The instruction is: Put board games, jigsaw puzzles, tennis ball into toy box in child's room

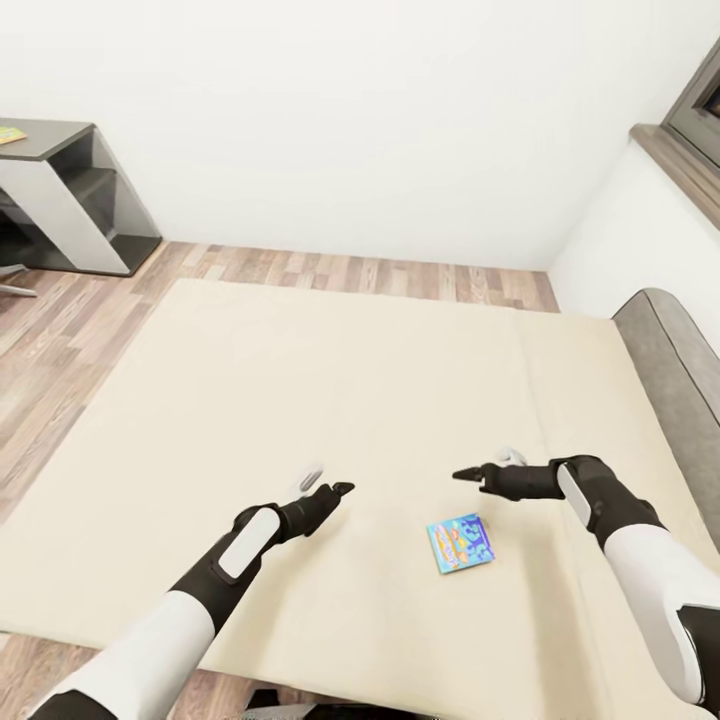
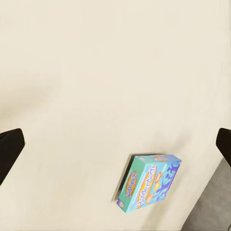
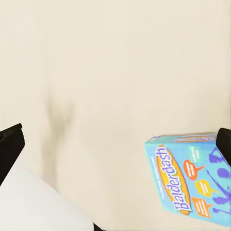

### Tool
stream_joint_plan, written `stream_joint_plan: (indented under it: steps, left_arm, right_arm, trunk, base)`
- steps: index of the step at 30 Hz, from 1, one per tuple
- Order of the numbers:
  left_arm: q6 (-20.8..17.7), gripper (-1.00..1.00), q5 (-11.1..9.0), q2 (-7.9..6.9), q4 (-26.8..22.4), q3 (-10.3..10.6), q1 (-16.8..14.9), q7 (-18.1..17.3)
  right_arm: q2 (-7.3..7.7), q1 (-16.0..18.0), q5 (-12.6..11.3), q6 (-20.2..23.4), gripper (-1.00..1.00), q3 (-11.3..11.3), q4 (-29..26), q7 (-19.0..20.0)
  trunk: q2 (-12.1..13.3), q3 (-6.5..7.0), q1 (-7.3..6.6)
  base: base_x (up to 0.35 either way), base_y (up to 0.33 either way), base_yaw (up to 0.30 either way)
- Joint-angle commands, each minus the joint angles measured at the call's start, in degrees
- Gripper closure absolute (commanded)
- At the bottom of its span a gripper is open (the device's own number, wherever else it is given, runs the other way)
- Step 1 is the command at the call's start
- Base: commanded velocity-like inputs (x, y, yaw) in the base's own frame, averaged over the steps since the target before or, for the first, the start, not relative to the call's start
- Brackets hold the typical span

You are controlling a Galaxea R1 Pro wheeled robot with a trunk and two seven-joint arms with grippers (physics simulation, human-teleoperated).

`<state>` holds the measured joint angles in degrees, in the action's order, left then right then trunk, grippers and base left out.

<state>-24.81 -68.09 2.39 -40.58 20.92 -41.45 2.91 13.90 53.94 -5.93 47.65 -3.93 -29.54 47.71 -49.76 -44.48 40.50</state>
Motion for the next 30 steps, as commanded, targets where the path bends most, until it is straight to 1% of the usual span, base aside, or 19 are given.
stream_joint_plan:
  steps: [1,9,30]
  left_arm:
    - [-0.11,-1.0,-0.5,0.13,-0.1,0.27,-0.1,0.38]
    - [-0.14,-1.0,-0.43,0.46,-0.23,0.73,-0.29,0.59]
    - [-0.15,-1.0,-0.39,0.66,-0.29,0.95,-0.38,0.51]
  right_arm:
    - [0.11,-0.03,-0.36,0.43,-1.0,-0.37,-0.34,-0.08]
    - [0.25,-0.17,-0.33,0.43,-1.0,-1.26,-1.34,-0.07]
    - [0.25,-0.29,-0.31,0.43,-1.0,-1.66,-1.81,-0.01]
  trunk:
    - [-0.04,-0.14,0.01]
    - [-0.04,-0.88,0.01]
    - [-0.04,-2.83,0.01]
  base:
    - [0.0,0.0,0.017]
    - [0.0,0.0,-0.027]
    - [0.0,0.0,-0.089]
